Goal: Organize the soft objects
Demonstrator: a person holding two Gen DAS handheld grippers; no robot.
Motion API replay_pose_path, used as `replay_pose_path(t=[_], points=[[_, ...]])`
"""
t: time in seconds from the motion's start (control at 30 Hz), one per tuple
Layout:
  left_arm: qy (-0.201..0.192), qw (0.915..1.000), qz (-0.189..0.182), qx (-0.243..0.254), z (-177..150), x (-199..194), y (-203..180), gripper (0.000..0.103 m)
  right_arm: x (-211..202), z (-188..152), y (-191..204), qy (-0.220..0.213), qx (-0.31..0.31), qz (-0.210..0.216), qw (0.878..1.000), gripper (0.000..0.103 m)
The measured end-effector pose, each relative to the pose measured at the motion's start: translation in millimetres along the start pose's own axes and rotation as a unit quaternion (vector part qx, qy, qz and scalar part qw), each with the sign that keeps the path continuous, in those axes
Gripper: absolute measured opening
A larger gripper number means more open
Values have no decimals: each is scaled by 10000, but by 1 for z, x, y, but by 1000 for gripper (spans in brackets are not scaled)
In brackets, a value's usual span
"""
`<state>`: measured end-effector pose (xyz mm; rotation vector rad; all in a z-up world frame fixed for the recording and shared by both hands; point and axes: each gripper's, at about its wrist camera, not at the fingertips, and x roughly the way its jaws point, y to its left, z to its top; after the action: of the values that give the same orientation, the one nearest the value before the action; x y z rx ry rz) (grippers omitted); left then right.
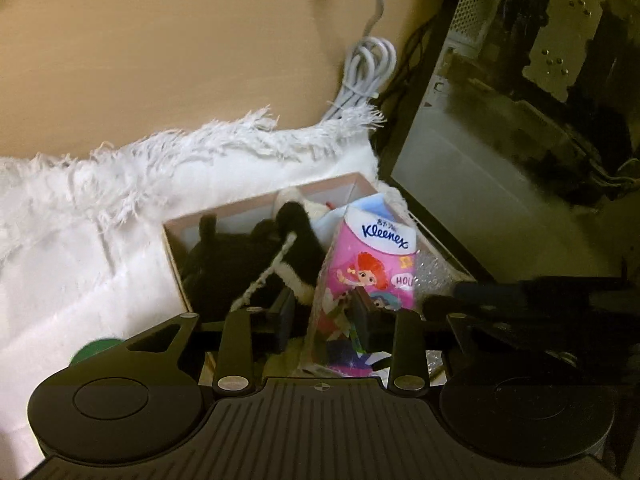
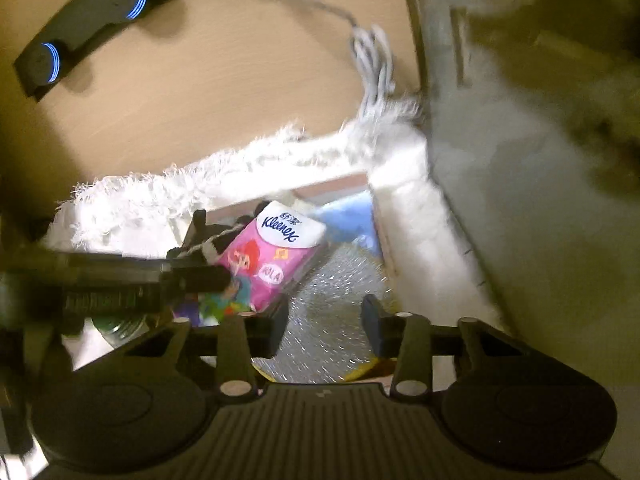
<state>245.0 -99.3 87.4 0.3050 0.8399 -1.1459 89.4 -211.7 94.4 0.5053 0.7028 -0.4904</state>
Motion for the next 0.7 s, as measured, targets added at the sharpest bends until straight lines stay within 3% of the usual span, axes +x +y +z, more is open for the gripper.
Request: replay_pose_path(t=[0.07, 0.2, 0.33, 0.7], points=[[-19, 9998, -78, -185, -5, 0, 7, 36, 20, 1, 5, 218, 34, -50, 9997, 34], [-58, 9992, -102, -385, -9, 2, 17, 36, 33, 6, 26, 158, -464, -358, 9982, 34], [-148, 9980, -100, -600, -12, 2, 24, 37, 46, 15, 26, 188, -536, -327, 9978, 34], [-393, 9968, -2, -691, -18, 1, 23, 42, 36, 9, 22, 116, -498, -343, 9981, 36]])
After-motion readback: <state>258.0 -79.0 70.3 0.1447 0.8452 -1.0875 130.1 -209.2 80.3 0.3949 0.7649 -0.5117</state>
